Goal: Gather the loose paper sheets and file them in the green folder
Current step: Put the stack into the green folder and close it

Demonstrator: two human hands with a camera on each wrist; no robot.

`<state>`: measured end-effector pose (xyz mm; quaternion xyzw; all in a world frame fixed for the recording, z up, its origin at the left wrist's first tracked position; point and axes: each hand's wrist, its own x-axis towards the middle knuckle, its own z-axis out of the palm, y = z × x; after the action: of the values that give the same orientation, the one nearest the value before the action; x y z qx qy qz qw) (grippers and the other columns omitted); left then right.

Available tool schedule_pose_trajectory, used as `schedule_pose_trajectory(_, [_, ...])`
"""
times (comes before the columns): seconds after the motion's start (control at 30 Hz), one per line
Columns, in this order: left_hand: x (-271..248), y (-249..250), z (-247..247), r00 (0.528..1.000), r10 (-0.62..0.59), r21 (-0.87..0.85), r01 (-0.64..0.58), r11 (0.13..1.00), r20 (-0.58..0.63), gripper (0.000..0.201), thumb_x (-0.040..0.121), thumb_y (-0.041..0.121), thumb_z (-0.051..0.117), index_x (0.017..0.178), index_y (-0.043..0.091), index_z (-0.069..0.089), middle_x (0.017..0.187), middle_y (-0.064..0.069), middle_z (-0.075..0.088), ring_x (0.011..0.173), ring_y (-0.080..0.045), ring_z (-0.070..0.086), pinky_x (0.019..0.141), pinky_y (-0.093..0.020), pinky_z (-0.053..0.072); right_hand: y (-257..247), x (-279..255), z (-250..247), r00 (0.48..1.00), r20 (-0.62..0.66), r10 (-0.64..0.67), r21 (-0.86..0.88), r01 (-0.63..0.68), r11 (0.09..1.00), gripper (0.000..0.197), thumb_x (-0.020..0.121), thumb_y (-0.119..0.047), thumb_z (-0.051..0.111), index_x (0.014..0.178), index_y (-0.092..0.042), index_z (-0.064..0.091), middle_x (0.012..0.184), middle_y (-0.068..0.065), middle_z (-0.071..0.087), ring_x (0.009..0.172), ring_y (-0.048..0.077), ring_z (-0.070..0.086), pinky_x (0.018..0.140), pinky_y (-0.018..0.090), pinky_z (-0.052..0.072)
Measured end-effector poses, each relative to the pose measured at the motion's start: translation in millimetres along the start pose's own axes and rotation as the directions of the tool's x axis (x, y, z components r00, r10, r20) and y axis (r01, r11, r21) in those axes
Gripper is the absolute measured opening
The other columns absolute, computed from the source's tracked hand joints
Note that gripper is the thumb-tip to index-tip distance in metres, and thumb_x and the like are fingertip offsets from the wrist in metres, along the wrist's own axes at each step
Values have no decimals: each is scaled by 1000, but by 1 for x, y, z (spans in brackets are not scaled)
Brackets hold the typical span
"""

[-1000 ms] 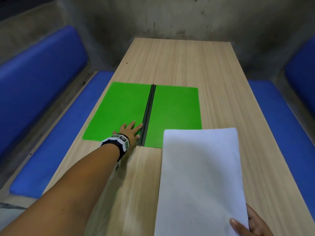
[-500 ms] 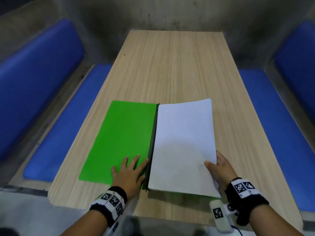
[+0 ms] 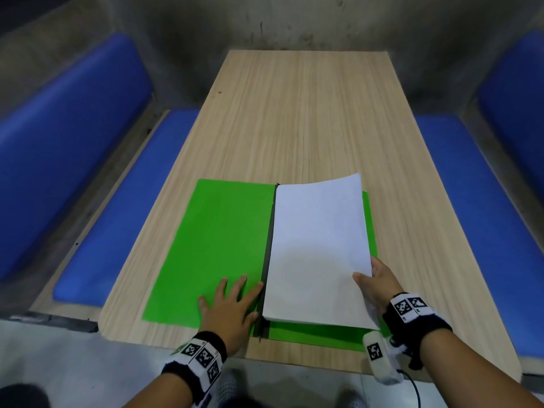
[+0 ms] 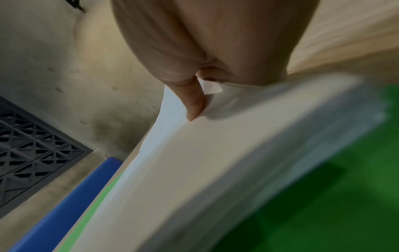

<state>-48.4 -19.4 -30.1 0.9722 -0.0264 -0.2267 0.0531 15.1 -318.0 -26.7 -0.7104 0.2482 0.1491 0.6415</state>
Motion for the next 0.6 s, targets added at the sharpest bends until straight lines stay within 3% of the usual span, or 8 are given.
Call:
schedule_pose_trajectory(0.17, [0,-1,-1,1000,13,9,-13,1000,-11,57,93,55,30,141,55,-1,160,11,-3,148,-28,-2,109,-69,9,10,10,-2,1000,-25,11,-54,-12,998,44,84,10,49,122,-11,58,118,15,67,106,31,65,100,48,46])
schedule_pose_trajectory(0.27, [0,-4,-9,1000,11,-15,-11,1000,-15,55,92,57,31,141,55,7,160,11,4,147,-25,8,110,-64,15,-2,11,-7,1000,-25,8,-316,-16,949,30,78,-9,62,108,-13,54,112,11,65,100,27,62,93,38,48])
schedule_pose_trajectory(0.33, [3,-11,-22,995,-72,-127,63,990,-70,54,91,58,36,141,51,19,158,8,15,142,-24,20,109,-59,22,-11,7,-15,999,-48,4,-441,-25,897,43,83,-16,67,120,-10,46,106,11,59,95,26,56,85,34,46])
schedule_pose_trajectory(0.4, [10,-30,-37,950,-284,-335,228,914,-128,55,89,55,45,141,44,31,155,2,22,139,-29,27,109,-57,23,-15,0,-24,996,-77,-36,-484,-5,875,61,84,-25,69,134,-8,37,104,12,55,96,27,54,83,35,43])
schedule_pose_trajectory(0.5, [18,-71,-51,804,-594,-596,456,661,-44,60,87,45,56,141,28,36,152,-12,24,136,-38,25,111,-55,24,-14,-8,-35,995,-89,-54,-539,-3,842,64,86,-26,66,139,-6,36,128,17,54,117,31,53,95,36,42])
schedule_pose_trajectory(0.53, [21,-81,-52,772,-636,-622,501,602,6,62,87,43,56,142,23,33,150,-14,25,135,-39,24,111,-53,25,-12,-9,-37,996,-81,-49,-572,-6,820,60,87,-24,65,138,-6,39,132,17,53,120,31,52,98,37,42])
schedule_pose_trajectory(0.6, [25,-94,-53,743,-667,-615,551,564,54,63,88,42,54,142,20,30,147,-17,27,133,-41,25,108,-52,28,-13,-12,-39,998,-47,-44,-618,5,786,55,90,-21,61,138,-6,39,136,16,53,122,31,52,100,37,42])
